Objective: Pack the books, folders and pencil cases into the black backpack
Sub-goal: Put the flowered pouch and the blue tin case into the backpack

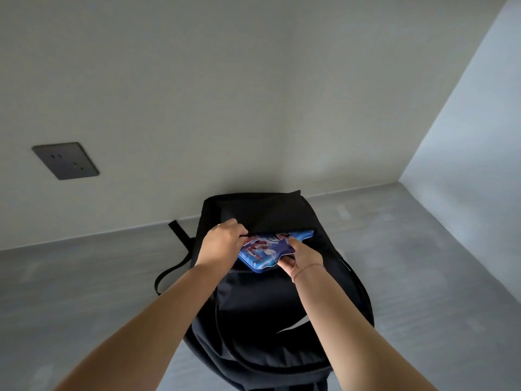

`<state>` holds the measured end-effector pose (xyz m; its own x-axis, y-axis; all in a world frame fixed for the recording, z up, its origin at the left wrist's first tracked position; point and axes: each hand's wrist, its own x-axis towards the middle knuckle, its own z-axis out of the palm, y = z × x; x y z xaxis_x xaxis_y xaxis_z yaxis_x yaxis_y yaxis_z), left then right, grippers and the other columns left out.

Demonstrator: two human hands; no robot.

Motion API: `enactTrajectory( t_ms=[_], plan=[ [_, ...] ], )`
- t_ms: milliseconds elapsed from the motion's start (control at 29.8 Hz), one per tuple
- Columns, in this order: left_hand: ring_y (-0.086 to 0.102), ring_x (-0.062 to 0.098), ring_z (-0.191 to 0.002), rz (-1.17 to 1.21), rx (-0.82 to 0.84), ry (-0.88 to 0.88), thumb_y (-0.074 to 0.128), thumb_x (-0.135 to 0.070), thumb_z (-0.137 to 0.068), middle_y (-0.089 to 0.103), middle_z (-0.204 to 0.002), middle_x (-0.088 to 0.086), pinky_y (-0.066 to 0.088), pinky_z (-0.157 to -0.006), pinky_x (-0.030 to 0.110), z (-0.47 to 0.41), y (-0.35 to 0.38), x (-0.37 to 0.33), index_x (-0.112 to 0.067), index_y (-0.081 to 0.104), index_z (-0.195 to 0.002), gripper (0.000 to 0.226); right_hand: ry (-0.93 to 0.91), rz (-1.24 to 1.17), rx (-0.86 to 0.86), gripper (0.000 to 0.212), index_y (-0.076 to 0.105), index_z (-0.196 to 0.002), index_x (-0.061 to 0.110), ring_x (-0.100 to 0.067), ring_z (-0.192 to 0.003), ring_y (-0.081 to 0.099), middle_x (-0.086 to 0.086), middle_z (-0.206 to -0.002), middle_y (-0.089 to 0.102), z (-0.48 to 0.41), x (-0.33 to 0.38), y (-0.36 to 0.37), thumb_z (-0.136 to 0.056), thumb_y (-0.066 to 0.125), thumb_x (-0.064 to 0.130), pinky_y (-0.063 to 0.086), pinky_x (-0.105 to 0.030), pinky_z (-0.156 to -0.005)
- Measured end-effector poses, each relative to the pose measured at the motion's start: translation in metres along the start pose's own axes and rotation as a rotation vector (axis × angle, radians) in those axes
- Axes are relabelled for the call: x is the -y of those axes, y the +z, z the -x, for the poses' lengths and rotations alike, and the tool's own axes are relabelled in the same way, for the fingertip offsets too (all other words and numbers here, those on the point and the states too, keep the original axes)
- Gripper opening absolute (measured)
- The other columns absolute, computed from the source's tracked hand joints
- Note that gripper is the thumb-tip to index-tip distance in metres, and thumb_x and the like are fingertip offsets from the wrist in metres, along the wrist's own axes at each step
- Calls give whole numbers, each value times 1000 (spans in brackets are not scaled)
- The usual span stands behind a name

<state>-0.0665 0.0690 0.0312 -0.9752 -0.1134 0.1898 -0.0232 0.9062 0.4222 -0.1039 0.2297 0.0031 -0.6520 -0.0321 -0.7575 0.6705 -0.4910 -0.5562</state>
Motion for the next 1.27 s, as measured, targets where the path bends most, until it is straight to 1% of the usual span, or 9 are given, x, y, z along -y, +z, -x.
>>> enactTrajectory(
  t_ms=[134, 235, 369, 570, 771, 905, 1106, 1207, 1274],
  plan=[
    [64, 29, -84, -14, -36, 61, 60, -11, -89, 65, -94, 13, 47, -69, 31, 4, 0, 3, -2, 70, -102, 18, 6, -80, -49, 21, 57, -95, -3, -34, -86, 65, -19, -97, 65, -9, 0, 8, -80, 69, 4, 55, -49, -75],
    [64, 33, -61, -28, -78, 117, 72, 1, -75, 65, -75, 14, 51, -54, 31, 7, 2, 3, 0, 72, -81, 6, -12, -93, -81, 26, 56, -102, -3, -32, -86, 65, -17, -98, 63, -12, -2, 16, -81, 68, 7, 56, -46, -79],
    [59, 30, -48, -72, -107, 160, 74, 6, -65, 60, -63, 11, 50, -42, 30, 8, 4, 3, -2, 68, -65, 10, -55, -33, 36, 40, 42, -132, 1, -33, -118, 54, -18, -127, 52, -5, -9, 30, -94, 49, 9, 51, -37, -84],
    [63, 25, -59, 11, -194, -8, 76, -11, -75, 64, -74, 7, 42, -51, 26, 23, 12, 22, -7, 69, -79, 9, 53, 63, 105, 20, 55, -92, -3, -25, -77, 64, -19, -87, 63, -4, -11, 16, -90, 60, 17, 58, -37, -69],
    [55, 22, -42, -38, -188, 60, 79, -5, -71, 57, -61, 6, 40, -39, 26, 19, 15, 20, -6, 64, -64, 16, 9, 37, 45, 19, 60, -90, -7, -22, -69, 67, -16, -76, 67, -12, -13, 23, -83, 68, 8, 56, -34, -82],
    [55, 23, -45, -52, -200, 69, 77, -7, -74, 58, -63, 6, 38, -40, 26, 17, 16, 23, -6, 63, -65, 17, -31, 79, 30, 14, 60, -82, -6, -21, -63, 66, -15, -73, 66, -9, -13, 32, -83, 67, 7, 56, -30, -75],
    [60, 19, -55, -110, -249, 229, 82, -10, -67, 60, -68, 1, 43, -47, 23, 35, 24, 21, -13, 64, -72, 19, -179, 720, 138, 38, 49, -125, 9, -14, -42, 57, -12, -62, 60, -3, -11, 4, -89, 56, 5, 47, -20, -39],
    [64, 19, -59, -163, -192, 256, 86, -14, -63, 63, -72, 1, 51, -48, 25, 43, 35, 24, -14, 72, -81, 23, -439, 1180, 85, 38, 46, -128, 19, -13, -46, 58, -6, -65, 62, -5, -10, -7, -91, 52, 13, 49, -23, -49],
    [66, 20, -60, -177, -158, 168, 86, -17, -63, 64, -74, 2, 53, -47, 28, 43, 38, 27, -15, 74, -91, 31, -610, 1463, 15, 36, 48, -125, 22, -20, -70, 66, -3, -81, 67, -6, -5, -10, -90, 54, 25, 54, -31, -69]
  ],
)
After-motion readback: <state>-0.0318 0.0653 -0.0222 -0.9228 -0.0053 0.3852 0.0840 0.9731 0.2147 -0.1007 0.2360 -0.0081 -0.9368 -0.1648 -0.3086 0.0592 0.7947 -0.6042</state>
